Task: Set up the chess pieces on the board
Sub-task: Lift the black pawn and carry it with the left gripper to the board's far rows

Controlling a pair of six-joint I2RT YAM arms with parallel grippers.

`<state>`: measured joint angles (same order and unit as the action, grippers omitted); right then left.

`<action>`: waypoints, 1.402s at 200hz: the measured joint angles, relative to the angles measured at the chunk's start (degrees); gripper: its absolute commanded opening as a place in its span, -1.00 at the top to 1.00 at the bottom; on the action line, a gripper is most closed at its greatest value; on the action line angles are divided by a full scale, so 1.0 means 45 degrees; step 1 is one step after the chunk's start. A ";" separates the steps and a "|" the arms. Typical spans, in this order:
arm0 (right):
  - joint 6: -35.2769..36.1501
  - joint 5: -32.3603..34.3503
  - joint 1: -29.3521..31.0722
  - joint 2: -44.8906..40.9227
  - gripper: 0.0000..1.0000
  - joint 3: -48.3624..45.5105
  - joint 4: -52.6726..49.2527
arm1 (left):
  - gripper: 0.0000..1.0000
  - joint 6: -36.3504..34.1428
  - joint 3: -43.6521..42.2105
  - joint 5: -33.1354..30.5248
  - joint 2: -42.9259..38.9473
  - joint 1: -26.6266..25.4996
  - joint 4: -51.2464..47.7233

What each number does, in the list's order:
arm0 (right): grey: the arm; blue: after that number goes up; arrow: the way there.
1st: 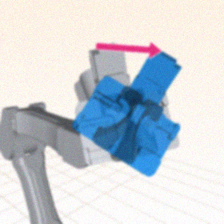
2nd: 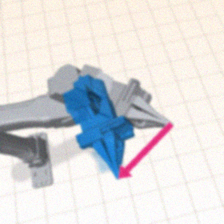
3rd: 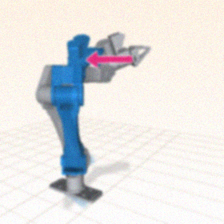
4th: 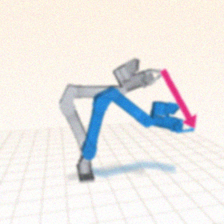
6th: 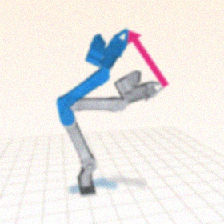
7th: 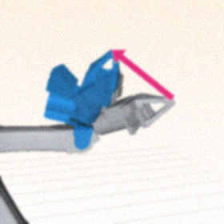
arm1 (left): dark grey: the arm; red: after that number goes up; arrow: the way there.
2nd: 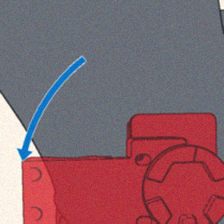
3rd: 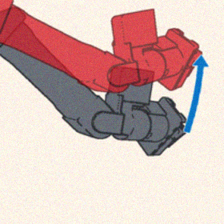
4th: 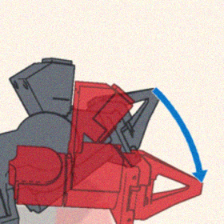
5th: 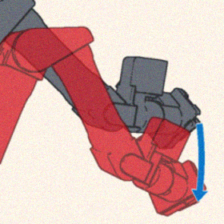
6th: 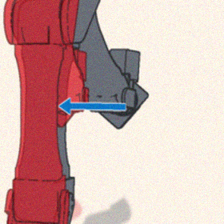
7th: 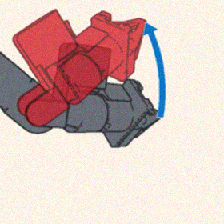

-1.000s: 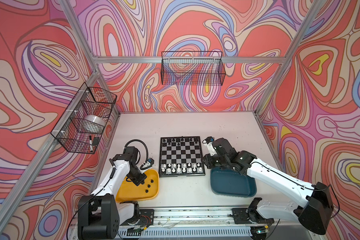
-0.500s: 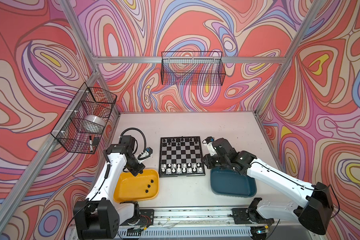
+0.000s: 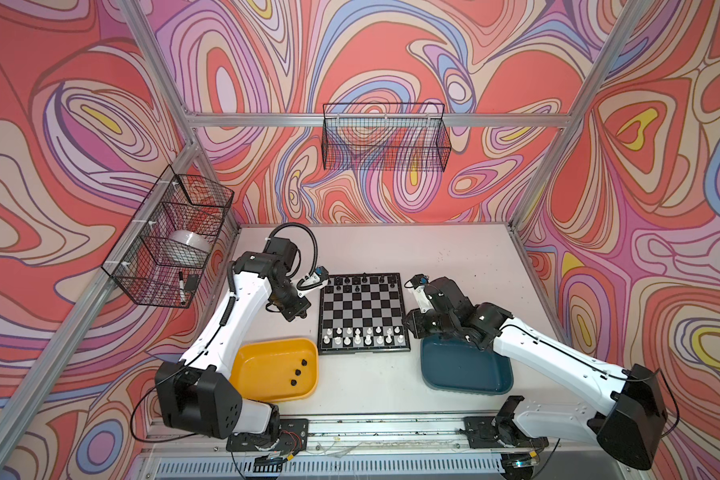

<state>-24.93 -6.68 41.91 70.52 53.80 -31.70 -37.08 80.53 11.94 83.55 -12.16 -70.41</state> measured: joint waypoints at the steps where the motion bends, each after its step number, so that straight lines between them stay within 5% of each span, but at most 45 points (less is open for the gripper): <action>1: 0.0000 0.0000 0.0000 0.0000 0.64 -0.0010 0.0000 | 0.78 0.0034 0.0097 0.0010 0.0102 -0.0063 0.0000; 128: -0.0384 0.0301 0.0000 -0.0738 0.64 -0.0219 -0.0627 | 0.78 0.1321 0.7334 0.0976 0.7291 -0.2773 0.1239; 280: -0.1200 0.0797 0.0000 -0.2346 0.64 -0.0554 -0.1846 | 0.78 0.1734 1.0132 0.0937 1.0486 -0.3623 0.2414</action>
<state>-30.33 -3.09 41.91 59.96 51.31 -40.01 -29.28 126.13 16.16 130.74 -28.47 -59.55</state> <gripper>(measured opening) 0.179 0.112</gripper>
